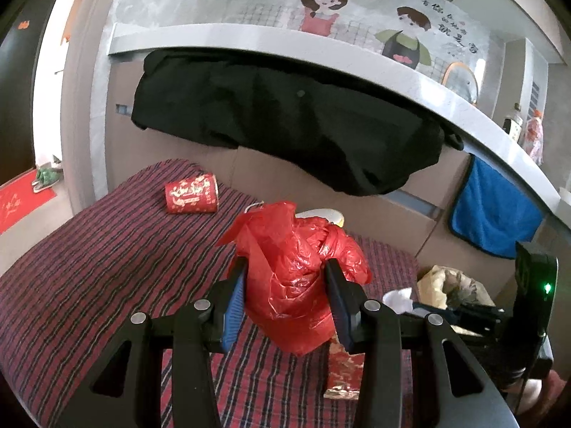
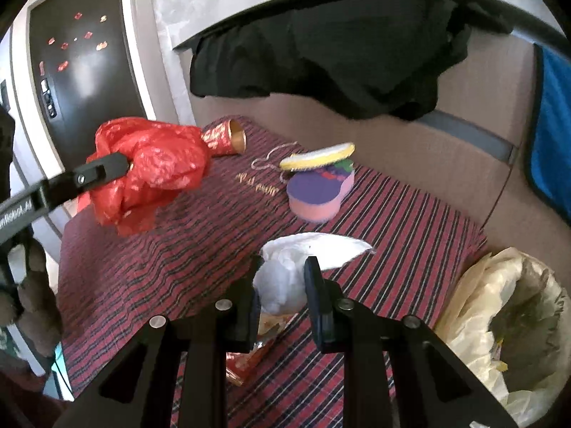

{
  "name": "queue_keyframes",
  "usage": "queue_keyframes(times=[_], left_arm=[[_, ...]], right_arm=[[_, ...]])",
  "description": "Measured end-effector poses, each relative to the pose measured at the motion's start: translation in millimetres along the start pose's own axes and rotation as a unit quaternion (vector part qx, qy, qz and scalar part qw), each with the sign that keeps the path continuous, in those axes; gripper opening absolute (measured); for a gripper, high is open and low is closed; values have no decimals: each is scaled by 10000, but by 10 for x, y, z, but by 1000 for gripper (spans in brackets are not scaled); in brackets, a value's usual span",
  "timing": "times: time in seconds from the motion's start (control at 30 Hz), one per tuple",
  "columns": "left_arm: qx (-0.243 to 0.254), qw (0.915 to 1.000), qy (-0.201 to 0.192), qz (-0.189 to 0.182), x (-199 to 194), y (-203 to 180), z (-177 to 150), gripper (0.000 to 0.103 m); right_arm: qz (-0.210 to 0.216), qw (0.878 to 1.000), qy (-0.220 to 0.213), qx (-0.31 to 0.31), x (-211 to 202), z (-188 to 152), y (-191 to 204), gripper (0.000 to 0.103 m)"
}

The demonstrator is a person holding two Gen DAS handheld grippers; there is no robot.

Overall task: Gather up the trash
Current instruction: 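Grasp the red plastic bag with the left gripper while the right gripper grasps the white tissue, then carry the red bag and white tissue over the bin and open both grippers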

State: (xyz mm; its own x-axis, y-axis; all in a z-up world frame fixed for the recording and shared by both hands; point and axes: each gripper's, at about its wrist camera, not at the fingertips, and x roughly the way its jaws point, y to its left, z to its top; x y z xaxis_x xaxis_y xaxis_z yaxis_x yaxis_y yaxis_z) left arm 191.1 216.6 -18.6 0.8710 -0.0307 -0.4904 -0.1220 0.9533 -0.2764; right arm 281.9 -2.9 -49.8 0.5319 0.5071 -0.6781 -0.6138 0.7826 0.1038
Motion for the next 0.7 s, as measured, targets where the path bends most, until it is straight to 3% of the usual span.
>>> queue_keyframes(times=[0.13, 0.47, 0.63, 0.7], left_arm=[[-79, 9999, 76, 40, 41, 89, -36, 44], [-202, 9994, 287, 19, 154, 149, -142, 44], [-176, 9994, 296, 40, 148, 147, -144, 44], [-147, 9994, 292, 65, 143, 108, -134, 44]], right_arm=[[244, 9992, 305, -19, 127, -104, 15, 25], [81, 9986, 507, -135, 291, -208, 62, 41], [-197, 9976, 660, -42, 455, -265, 1, 39], [-264, 9979, 595, 74, 446, -266, -56, 22]])
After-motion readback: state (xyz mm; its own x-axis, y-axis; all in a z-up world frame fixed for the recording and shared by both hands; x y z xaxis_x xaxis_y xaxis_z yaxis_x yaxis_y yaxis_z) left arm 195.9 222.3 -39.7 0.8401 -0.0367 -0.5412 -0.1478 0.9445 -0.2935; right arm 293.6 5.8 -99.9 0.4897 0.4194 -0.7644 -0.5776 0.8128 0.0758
